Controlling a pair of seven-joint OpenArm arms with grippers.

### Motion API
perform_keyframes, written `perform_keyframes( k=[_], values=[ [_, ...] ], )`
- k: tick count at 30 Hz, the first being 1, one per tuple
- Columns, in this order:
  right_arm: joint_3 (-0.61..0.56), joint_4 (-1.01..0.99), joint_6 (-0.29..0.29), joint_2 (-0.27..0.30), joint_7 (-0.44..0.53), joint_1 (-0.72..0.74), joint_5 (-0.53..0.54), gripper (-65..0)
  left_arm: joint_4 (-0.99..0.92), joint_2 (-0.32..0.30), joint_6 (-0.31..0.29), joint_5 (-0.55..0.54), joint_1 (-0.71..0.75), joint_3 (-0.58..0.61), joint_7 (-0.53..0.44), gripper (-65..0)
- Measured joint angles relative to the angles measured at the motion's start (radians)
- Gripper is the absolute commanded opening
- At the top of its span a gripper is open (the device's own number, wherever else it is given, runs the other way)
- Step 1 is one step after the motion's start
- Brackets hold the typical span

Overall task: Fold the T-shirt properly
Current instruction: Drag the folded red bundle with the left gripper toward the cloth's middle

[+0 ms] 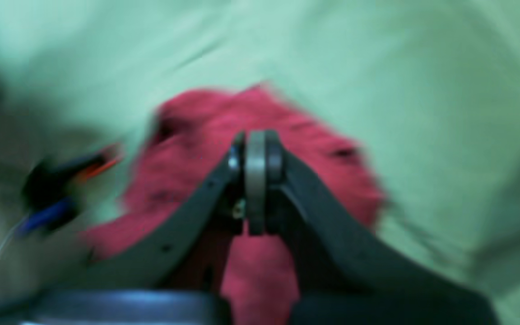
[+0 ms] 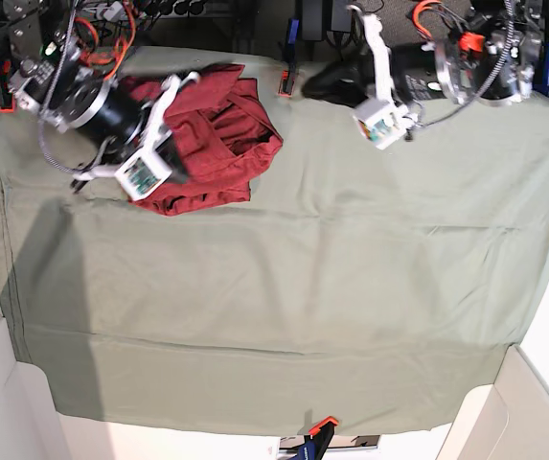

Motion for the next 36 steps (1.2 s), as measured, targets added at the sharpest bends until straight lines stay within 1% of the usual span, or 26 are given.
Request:
perform_keyframes(
  k=[3, 4, 6, 9, 12, 14, 17, 19, 21, 26, 31, 36],
  values=[
    [0.094, -0.037, -0.01, -0.01, -0.005, 0.007, 0.016, -65.0, -0.002, 0.005, 0.0, 0.168, -0.01, 0.146, -0.109, -63.7],
    [0.122, -0.052, -0.011, -0.01, -0.006, 0.022, 0.027, -65.0, -0.002, 0.019, -0.003, 0.229, -0.027, 0.196, -0.135, -63.7],
    [0.163, -0.084, -0.013, -0.01, 0.002, 0.069, 0.042, -65.0, -0.004, 0.062, -0.003, 0.365, -0.062, 0.29, -0.185, -63.7],
    [0.177, -0.16, -0.014, -0.01, 0.027, 0.13, 0.055, -65.0, -0.049, 0.141, -0.002, 0.557, -0.083, 0.416, -0.248, -63.7],
    [0.177, -0.267, -0.003, -0.019, 0.014, 0.174, 0.072, -65.0, -0.131, 0.2, 0.004, 0.674, -0.114, 0.518, -0.254, -63.7],
    [0.176, -0.35, 0.004, -0.033, 0.011, 0.227, 0.074, -65.0, -0.174, 0.221, 0.001, 0.702, -0.167, 0.572, -0.255, -63.7],
    [0.175, -0.472, 0.006, -0.056, 0.027, 0.312, 0.084, -65.0, -0.194, 0.221, 0.005, 0.723, -0.228, 0.624, -0.256, -63.7],
    [0.175, -0.535, 0.017, -0.06, 0.023, 0.342, 0.097, -65.0, -0.202, 0.221, 0.008, 0.767, -0.232, 0.648, -0.259, -63.7],
    [0.175, -0.575, 0.031, -0.06, 0.019, 0.358, 0.109, -65.0, -0.211, 0.221, 0.008, 0.785, -0.226, 0.657, -0.263, -63.7],
    [0.164, -0.613, 0.033, -0.066, 0.019, 0.399, 0.137, -65.0, -0.217, 0.22, 0.011, 0.83, -0.23, 0.655, -0.269, -63.7],
    [0.15, -0.645, 0.038, -0.068, 0.018, 0.395, 0.136, -65.0, -0.266, 0.22, 0.016, 0.875, -0.231, 0.656, -0.272, -63.7],
    [0.149, -0.646, 0.038, -0.068, 0.017, 0.393, 0.137, -65.0, -0.303, 0.193, 0.017, 0.877, -0.264, 0.656, -0.286, -63.7]
  ],
)
